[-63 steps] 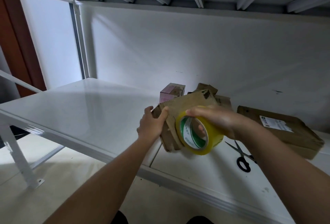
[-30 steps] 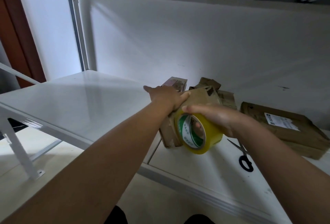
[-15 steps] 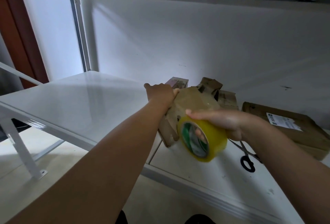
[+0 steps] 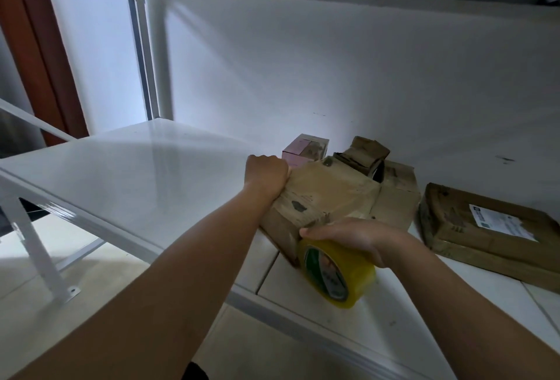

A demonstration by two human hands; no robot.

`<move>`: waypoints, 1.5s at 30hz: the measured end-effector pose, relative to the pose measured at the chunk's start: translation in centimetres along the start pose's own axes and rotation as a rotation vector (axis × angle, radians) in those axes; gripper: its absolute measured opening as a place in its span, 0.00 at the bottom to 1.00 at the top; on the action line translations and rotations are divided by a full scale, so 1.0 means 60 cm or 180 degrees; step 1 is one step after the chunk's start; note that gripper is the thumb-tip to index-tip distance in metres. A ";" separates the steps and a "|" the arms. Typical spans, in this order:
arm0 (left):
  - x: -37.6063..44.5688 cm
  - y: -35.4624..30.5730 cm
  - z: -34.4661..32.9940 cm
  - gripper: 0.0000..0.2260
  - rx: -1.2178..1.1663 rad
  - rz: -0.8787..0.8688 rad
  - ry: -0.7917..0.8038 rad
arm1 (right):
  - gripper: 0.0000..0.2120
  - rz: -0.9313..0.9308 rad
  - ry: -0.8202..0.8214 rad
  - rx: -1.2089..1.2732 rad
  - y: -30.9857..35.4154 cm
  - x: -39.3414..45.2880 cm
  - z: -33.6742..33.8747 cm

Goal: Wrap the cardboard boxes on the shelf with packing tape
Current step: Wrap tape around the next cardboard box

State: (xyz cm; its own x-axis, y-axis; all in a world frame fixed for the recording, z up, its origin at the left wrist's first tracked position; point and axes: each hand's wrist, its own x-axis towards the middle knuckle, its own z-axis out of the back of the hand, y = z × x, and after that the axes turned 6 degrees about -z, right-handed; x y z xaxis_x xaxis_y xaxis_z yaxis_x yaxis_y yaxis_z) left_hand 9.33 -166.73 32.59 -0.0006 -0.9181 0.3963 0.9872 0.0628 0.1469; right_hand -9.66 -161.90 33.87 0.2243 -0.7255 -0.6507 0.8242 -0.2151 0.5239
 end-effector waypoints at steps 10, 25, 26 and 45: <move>0.010 -0.073 0.010 0.11 0.0896 -0.0707 -0.0035 | 0.45 -0.0036 0.0058 0.0070 -0.006 0.012 0.003; -0.006 0.012 0.000 0.17 0.0156 0.0384 0.0031 | 0.26 -0.0038 0.0033 0.0080 -0.001 0.005 0.000; -0.004 0.013 -0.003 0.16 0.0252 0.0420 0.0041 | 0.23 -0.0038 0.0026 0.0068 -0.001 0.007 0.001; 0.006 0.030 -0.025 0.19 -0.0475 0.0689 0.0109 | 0.35 -0.0059 -0.0054 0.0076 -0.002 0.017 -0.002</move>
State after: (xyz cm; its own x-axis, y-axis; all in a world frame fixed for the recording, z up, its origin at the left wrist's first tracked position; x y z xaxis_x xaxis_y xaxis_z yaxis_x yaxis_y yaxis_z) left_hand 11.32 -167.55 31.65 0.2161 -0.9024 0.3727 0.9763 0.2032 -0.0741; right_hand -9.45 -162.57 33.08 0.2000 -0.7322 -0.6510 0.8155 -0.2440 0.5249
